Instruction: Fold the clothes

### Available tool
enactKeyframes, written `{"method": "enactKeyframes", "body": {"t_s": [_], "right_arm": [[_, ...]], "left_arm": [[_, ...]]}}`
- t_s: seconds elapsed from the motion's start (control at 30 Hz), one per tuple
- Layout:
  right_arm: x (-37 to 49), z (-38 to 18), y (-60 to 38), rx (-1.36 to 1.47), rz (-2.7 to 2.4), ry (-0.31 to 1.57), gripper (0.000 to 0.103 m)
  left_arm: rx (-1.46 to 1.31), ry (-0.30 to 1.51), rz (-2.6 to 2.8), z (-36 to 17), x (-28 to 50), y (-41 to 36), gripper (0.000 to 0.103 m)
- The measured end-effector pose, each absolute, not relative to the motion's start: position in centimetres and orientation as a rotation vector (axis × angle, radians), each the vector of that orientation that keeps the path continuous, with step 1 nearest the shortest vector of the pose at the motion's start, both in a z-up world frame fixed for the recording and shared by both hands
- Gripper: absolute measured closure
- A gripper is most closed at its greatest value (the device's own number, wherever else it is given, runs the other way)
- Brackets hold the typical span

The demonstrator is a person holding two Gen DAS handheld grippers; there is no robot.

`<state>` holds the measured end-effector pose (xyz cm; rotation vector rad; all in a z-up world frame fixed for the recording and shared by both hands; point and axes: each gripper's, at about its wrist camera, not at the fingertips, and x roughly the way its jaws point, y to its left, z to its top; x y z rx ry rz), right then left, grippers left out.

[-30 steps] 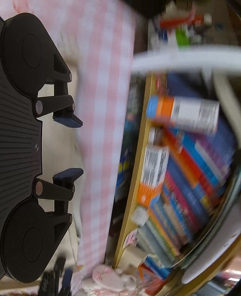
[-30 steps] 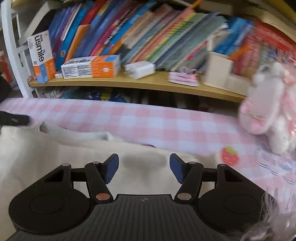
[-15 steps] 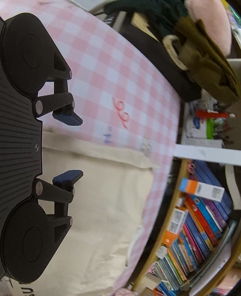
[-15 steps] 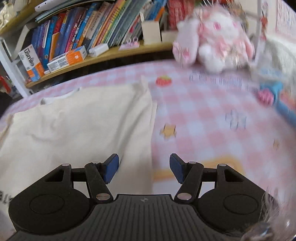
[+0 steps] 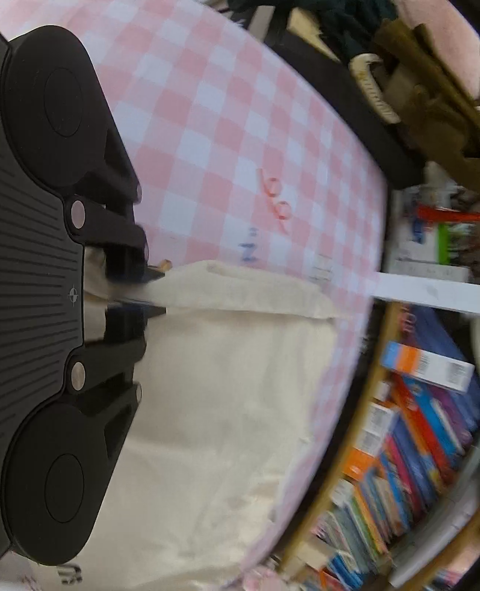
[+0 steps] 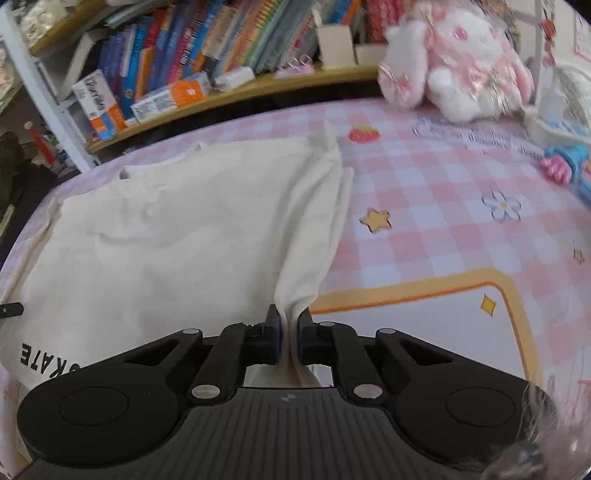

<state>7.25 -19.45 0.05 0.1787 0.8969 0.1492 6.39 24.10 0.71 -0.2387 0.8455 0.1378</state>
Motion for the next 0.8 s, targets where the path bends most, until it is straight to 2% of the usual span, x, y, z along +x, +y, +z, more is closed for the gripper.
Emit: {"method": "enactKeyframes", "body": {"t_s": [0.07,0.2,0.23,0.27,0.3,0.4,0.5,0.53,0.57,0.63,0.8], "right_arm": [[7.3,-0.1,-19.7,0.183,0.151,0.901,0.095],[7.3,-0.4,-19.8,0.185,0.153,0.912,0.095],[7.2,-0.5,-19.8,0.184,0.154,0.914,0.095],[7.3,-0.6,-19.8,0.185,0.154,0.916,0.095],[7.3,-0.6,-19.8,0.187,0.154,0.918,0.094],[7.3,-0.8,-20.3,0.198,0.146,0.933,0.084],[7.1,-0.8,-20.6,0.213,0.156,0.934,0.083],[7.2,-0.8,-20.5,0.208,0.165,0.934,0.086],[7.2,-0.7,-20.4,0.203,0.175,0.935,0.093],[7.2,-0.3,-20.1,0.184,0.187,0.926,0.097],[5.4,3.0,-19.7,0.144,0.217,0.800,0.097]], "left_arm": [[-0.252,0.786,0.162,2.2,5.7,24.3,0.097],[-0.236,0.903,0.202,-0.1,7.2,25.2,0.096],[-0.208,0.936,0.214,-0.9,7.5,25.2,0.088],[-0.180,0.945,0.226,-1.4,7.6,25.0,0.085],[-0.177,0.935,0.232,-1.2,7.4,24.8,0.085],[-0.176,0.889,0.272,-0.3,6.6,24.4,0.082],[-0.173,0.795,0.263,1.6,5.3,23.4,0.082],[-0.183,0.765,0.231,2.1,4.9,23.0,0.082],[-0.183,0.782,0.197,1.9,4.9,22.7,0.082],[-0.182,0.832,0.127,1.4,5.1,21.9,0.082],[-0.161,0.921,0.156,-1.4,5.2,21.2,0.082]]}}
